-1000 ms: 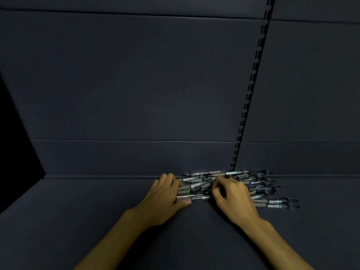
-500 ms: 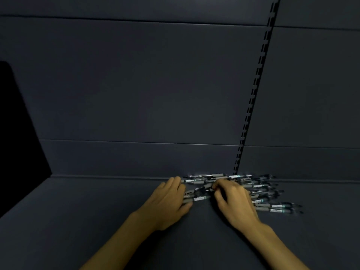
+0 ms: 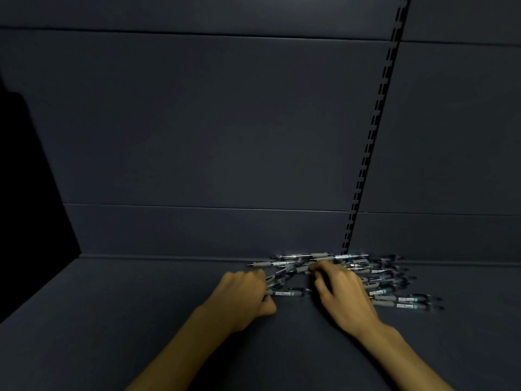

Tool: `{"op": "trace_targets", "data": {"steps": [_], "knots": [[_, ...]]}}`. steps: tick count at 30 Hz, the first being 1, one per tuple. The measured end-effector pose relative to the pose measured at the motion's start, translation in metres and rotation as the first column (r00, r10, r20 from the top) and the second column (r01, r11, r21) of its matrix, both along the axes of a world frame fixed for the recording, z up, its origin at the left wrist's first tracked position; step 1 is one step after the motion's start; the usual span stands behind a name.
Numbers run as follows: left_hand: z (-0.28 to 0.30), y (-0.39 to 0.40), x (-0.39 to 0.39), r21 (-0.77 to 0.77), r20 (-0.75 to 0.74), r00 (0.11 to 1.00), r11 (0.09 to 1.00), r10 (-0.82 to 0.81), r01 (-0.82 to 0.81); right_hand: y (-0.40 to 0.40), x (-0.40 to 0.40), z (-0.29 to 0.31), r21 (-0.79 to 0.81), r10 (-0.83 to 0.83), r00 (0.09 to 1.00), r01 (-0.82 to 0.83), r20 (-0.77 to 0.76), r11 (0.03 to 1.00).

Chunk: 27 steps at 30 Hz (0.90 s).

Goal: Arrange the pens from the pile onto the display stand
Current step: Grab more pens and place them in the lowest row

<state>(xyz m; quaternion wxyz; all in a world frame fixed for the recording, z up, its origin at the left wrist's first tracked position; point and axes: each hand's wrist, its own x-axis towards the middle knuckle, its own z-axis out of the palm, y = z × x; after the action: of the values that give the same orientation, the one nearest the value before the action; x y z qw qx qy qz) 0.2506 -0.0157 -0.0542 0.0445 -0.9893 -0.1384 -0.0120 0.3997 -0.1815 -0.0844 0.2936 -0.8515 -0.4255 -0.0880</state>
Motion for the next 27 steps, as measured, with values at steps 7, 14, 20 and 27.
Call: {"op": "trace_targets", "data": {"steps": [7, 14, 20, 27], "knots": [[0.006, 0.0, -0.002, -0.075, -0.047, 0.998, 0.996, 0.043, -0.046, -0.001, 0.001, -0.001, 0.001, 0.009, 1.0, -0.009, 0.002, 1.0], [0.004, -0.002, -0.005, -0.058, -0.034, 0.998, 0.997, 0.052, -0.054, 0.0, 0.001, -0.002, -0.007, 0.025, 1.0, -0.025, 0.015, 1.0], [0.005, 0.0, -0.006, -0.137, 0.044, 0.995, 0.987, 0.09, -0.083, 0.001, 0.002, -0.004, 0.002, 0.03, 0.999, -0.03, 0.026, 1.0], [0.006, -0.001, -0.004, -0.299, 0.235, 0.954, 0.948, 0.187, -0.112, 0.001, -0.01, 0.012, 0.353, 0.103, 0.965, -0.011, -0.242, 0.935]]}}
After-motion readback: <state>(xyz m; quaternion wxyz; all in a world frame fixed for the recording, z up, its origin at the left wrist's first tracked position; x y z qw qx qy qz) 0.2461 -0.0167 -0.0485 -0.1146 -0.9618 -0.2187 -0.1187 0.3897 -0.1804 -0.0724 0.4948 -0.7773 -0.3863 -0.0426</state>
